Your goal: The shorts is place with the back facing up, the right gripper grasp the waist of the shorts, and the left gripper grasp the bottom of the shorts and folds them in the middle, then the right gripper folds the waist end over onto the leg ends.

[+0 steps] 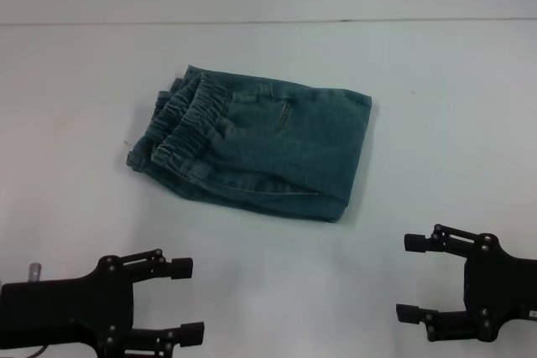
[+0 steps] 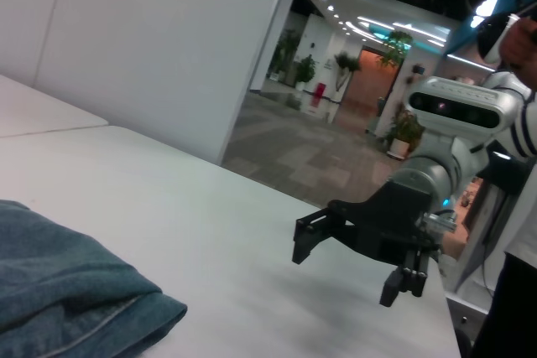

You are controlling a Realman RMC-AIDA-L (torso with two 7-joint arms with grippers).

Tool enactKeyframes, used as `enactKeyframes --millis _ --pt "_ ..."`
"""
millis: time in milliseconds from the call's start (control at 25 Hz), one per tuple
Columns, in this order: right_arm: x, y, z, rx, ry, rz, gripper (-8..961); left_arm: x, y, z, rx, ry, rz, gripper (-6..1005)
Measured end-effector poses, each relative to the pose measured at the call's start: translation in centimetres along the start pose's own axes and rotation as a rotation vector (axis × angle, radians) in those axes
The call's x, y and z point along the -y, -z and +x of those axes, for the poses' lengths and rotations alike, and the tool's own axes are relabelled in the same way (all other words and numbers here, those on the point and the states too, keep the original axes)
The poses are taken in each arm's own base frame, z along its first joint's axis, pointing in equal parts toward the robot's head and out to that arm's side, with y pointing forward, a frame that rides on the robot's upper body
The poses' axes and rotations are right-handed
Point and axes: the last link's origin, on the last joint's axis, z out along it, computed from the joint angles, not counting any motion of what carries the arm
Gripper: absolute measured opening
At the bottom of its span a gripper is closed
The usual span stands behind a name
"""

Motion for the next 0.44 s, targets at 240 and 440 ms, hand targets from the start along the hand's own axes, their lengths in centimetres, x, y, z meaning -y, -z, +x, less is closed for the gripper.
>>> enactKeyframes --millis 240,440 --pt "0.38 -0.35 -0.36 0.003 0.007 -0.013 926 -0.20 -0.06 0.16 0.018 -0.005 -0.036 879" --pt "0.78 -0.58 -0.55 0.003 0.005 -0.024 926 -0.21 -0.08 0.25 0.021 -0.017 -0.043 879"
